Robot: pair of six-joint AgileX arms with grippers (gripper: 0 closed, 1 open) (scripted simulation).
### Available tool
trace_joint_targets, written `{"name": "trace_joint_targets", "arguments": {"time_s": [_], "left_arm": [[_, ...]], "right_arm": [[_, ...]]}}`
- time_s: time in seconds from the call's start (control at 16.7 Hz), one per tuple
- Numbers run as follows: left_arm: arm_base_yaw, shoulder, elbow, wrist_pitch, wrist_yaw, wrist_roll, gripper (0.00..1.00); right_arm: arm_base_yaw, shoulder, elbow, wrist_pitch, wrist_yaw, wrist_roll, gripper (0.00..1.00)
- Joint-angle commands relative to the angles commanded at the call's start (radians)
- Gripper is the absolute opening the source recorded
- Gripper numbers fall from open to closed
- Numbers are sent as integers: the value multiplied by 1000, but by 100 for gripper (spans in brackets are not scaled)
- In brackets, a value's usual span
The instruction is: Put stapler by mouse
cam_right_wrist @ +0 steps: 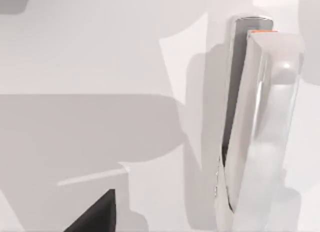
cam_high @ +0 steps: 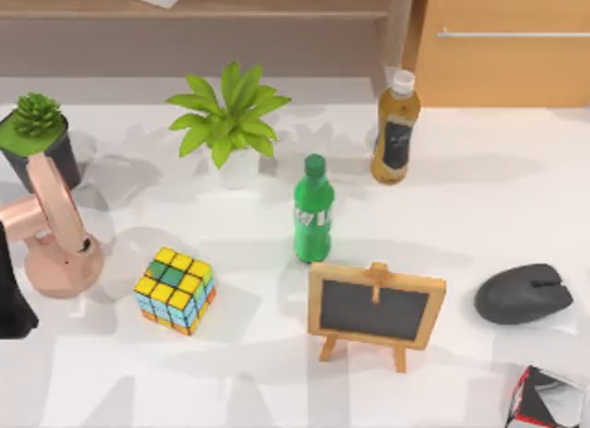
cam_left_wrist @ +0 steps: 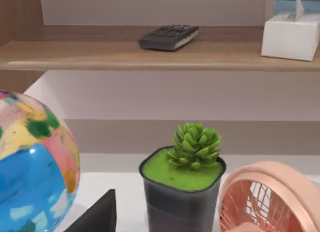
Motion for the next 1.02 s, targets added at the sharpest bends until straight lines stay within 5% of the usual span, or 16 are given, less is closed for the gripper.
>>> {"name": "trace_joint_targets", "arguments": {"time_s": [1.02], "left_arm": [[0,0,0,0,0,0,100]], "right_arm": [[1,115,-123,230,0,6,100]]}}
